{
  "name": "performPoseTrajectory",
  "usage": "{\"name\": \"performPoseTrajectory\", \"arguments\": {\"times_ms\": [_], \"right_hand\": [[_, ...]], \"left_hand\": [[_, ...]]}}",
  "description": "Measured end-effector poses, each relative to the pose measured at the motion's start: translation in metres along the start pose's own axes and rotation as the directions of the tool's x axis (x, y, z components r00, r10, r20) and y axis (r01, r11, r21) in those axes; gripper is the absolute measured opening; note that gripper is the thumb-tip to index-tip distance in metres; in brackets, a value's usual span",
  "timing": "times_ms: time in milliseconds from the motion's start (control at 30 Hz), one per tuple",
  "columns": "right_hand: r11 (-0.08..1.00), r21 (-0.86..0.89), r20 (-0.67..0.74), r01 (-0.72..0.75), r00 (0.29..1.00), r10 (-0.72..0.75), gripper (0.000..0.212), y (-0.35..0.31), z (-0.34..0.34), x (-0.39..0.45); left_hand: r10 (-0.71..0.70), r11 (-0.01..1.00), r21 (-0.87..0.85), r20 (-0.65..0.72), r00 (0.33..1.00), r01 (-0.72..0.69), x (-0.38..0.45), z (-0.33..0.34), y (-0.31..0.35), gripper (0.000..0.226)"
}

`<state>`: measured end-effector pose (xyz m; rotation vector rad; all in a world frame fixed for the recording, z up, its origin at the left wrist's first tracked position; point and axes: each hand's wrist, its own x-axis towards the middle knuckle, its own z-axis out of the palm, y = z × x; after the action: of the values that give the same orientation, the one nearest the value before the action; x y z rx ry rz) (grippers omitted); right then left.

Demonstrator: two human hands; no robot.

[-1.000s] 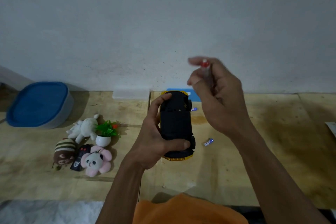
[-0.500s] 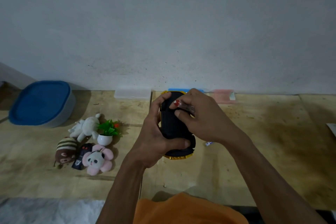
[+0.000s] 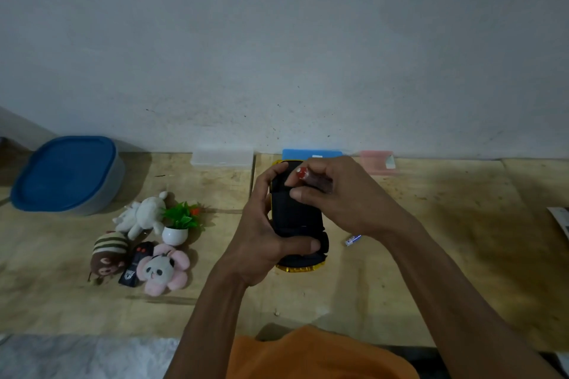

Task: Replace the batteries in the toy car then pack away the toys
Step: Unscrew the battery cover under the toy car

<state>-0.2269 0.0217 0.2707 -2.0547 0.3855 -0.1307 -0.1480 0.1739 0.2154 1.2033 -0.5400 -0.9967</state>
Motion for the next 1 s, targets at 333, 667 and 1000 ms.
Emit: {"name": "performPoseTrajectory", "arguments": {"times_ms": [333, 667, 1000], "right_hand": [[0.997, 0.014, -0.018, -0.079, 0.997, 0.079, 0.012, -0.001, 0.013, 0.000], [0.965, 0.129, -0.037, -0.227, 0.972, 0.233, 0.009, -0.007, 0.044, 0.015], [0.902, 0.315, -0.186, -0.297, 0.912, 0.365, 0.006, 0.000, 0.073, 0.023]], "left_hand": [[-0.008, 1.000, 0.020, -0.046, 0.999, 0.009, -0.008, -0.016, -0.006, 0.112], [-0.009, 1.000, 0.021, -0.066, 0.998, 0.010, -0.023, -0.051, -0.010, 0.111], [-0.077, 0.994, 0.075, -0.033, 0.997, 0.079, -0.028, -0.098, -0.025, 0.107]]}}
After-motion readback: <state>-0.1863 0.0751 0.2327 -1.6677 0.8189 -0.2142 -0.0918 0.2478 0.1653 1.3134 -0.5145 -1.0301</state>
